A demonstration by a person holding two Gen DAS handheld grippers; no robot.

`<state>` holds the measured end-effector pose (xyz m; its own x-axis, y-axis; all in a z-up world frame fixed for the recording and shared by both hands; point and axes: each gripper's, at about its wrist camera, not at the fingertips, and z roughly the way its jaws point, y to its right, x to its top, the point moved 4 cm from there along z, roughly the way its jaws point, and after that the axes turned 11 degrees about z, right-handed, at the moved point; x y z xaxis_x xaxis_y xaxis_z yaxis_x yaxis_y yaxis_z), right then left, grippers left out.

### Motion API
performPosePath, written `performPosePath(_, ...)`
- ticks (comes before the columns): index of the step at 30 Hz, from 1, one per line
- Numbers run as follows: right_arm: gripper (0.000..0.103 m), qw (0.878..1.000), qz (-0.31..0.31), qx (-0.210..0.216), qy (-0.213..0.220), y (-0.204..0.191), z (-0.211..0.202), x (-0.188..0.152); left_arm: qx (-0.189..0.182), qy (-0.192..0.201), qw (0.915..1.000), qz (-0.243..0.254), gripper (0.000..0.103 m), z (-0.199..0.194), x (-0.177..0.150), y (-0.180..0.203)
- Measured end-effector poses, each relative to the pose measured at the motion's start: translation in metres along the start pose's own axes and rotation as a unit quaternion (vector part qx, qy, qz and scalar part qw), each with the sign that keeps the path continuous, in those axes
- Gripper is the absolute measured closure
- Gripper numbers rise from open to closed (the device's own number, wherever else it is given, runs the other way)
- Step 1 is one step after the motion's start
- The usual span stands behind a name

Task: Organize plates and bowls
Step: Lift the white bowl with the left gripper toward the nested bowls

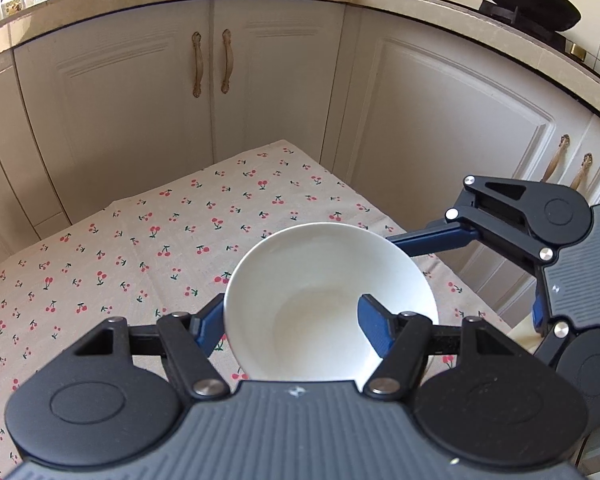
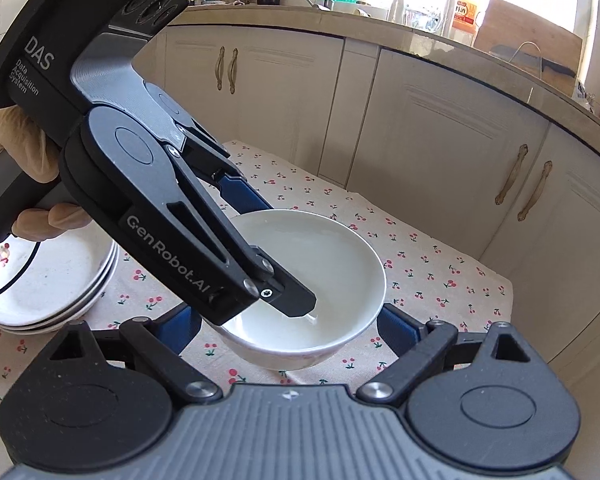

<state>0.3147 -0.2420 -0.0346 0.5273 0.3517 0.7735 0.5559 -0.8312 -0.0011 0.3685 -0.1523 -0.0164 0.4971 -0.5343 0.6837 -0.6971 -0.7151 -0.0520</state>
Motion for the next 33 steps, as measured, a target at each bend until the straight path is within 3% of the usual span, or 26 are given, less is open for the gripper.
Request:
performPosePath(16, 0.006, 1.000, 0.000, -0.020, 0.018, -0.046, -0.077, -0.017, 0.000, 0.023, 0.9997, 0.013, 0.035, -0.065, -0.017, 0.060)
performPosePath(33, 0.006, 0.999, 0.009, -0.015, 0.027, -0.085, -0.109, -0.061, -0.005, 0.014, 0.9999, 0.006, 0.034, -0.090, -0.063, 0.101)
